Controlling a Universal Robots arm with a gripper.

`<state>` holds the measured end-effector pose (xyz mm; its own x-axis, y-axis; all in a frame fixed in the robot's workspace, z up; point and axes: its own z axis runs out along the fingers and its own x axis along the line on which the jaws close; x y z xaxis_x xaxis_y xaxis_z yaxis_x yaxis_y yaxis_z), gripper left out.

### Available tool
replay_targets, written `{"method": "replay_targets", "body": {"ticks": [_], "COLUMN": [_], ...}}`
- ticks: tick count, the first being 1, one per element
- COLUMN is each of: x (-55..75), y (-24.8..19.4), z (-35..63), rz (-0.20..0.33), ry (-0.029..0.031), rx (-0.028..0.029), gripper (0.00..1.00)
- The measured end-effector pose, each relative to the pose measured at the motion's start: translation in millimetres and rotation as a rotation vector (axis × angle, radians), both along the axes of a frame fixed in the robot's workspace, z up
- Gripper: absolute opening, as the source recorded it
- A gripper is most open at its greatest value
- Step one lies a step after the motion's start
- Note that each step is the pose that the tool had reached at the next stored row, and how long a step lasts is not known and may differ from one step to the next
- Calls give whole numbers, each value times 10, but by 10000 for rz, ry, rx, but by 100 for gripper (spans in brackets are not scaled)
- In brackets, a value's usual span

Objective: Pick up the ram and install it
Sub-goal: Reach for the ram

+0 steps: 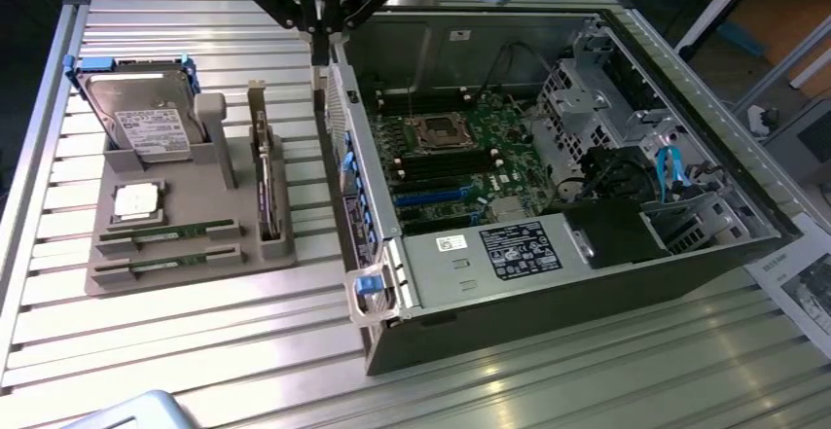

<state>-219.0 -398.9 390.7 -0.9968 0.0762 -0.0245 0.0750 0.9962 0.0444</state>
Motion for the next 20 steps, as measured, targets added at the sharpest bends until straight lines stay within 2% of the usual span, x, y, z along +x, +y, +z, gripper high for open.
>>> {"method": "replay_targets", "body": {"ticks": [20], "x": [-453], "y": [0], "z": [-16], "rz": [-1], "ry": [0], "rx": [0], "gripper": [10]}}
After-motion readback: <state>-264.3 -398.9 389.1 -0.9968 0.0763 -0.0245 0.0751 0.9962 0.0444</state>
